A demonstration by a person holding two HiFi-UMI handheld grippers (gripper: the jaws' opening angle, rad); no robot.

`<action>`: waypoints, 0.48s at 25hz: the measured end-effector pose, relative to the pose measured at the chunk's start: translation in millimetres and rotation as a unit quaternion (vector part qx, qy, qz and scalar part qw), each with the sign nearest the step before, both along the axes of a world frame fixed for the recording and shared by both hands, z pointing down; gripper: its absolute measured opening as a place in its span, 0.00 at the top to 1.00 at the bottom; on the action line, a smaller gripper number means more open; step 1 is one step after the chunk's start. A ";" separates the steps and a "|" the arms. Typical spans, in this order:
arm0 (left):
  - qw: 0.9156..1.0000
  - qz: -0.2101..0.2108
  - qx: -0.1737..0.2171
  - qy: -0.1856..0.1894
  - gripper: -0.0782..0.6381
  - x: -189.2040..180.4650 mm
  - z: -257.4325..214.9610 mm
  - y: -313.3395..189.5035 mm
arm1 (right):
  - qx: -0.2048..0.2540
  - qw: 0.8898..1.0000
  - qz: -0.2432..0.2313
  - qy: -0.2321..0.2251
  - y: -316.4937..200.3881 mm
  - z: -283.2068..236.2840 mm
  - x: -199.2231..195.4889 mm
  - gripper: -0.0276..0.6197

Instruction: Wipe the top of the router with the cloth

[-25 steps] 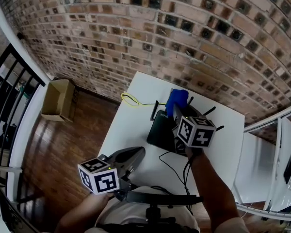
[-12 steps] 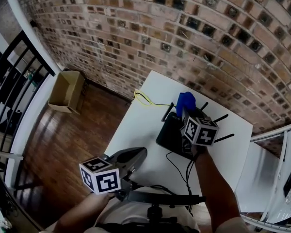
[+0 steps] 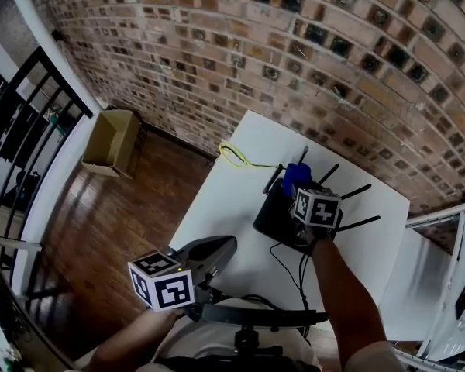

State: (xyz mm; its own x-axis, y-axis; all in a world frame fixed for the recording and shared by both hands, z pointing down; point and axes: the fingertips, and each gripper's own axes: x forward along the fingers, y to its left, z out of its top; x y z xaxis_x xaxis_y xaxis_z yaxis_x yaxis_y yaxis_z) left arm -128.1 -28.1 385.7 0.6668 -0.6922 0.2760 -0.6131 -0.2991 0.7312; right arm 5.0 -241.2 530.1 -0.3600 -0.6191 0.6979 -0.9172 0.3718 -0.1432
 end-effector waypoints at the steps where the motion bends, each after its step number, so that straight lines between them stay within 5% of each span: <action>1: 1.000 -0.001 -0.001 -0.001 0.86 -0.1 -0.4 -0.2 | -0.004 1.000 -0.001 0.004 -0.8 3.8 0.3 0.75; 12: 1.000 -0.010 -0.008 -0.007 0.86 -0.8 3.5 3.0 | -0.033 0.999 -0.017 0.037 -2.5 32.8 2.5 0.75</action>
State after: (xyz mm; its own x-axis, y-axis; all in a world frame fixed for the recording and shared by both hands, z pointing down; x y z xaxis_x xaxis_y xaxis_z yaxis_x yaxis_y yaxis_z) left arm -128.9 -25.0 389.2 0.6494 -0.7006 0.2956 -0.6285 -0.2757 0.7273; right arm 7.5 -243.7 562.9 -0.3257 -0.5583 0.7630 -0.9129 0.3957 -0.1002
